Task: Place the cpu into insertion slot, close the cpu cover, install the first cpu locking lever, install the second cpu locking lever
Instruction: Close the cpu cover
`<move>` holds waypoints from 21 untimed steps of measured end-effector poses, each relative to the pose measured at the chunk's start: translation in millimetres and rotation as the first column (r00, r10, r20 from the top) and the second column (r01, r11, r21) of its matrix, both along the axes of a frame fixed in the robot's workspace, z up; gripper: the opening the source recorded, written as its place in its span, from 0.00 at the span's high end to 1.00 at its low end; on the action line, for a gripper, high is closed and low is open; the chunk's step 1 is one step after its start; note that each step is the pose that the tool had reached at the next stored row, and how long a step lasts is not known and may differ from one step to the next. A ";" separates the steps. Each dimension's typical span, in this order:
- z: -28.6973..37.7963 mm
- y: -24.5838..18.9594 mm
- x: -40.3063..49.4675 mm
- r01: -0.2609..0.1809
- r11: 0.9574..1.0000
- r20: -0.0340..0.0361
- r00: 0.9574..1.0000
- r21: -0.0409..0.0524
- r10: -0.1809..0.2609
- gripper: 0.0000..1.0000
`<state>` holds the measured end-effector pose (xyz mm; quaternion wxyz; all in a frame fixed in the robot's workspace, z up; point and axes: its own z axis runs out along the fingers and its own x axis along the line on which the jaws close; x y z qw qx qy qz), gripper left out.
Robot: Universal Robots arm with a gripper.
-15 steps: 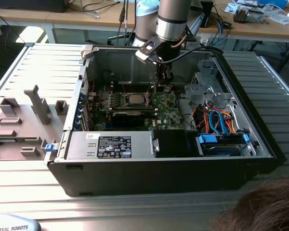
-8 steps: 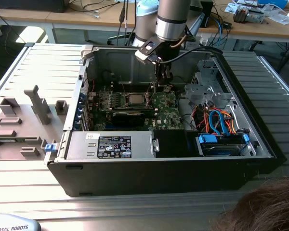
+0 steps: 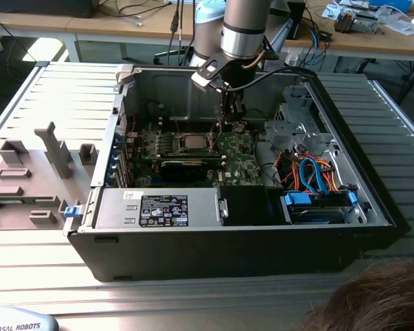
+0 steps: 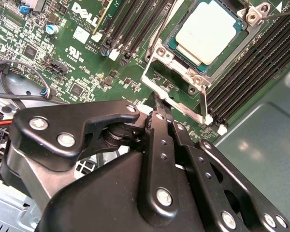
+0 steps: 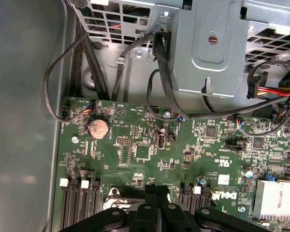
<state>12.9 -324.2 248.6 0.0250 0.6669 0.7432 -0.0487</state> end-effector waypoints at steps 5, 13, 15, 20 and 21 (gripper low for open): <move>-0.3 0.0 -1.1 0.000 1.000 0.000 1.000 -0.002 0.000 0.89; -0.4 0.0 -3.5 0.000 1.000 0.000 1.000 -0.003 0.000 0.89; -0.4 0.0 -4.4 0.000 1.000 0.000 1.000 -0.004 0.000 0.89; -0.5 0.0 -6.1 0.000 1.000 0.000 1.000 -0.005 0.000 0.89; -0.5 0.0 -6.5 0.000 1.000 0.000 1.000 -0.005 0.000 0.89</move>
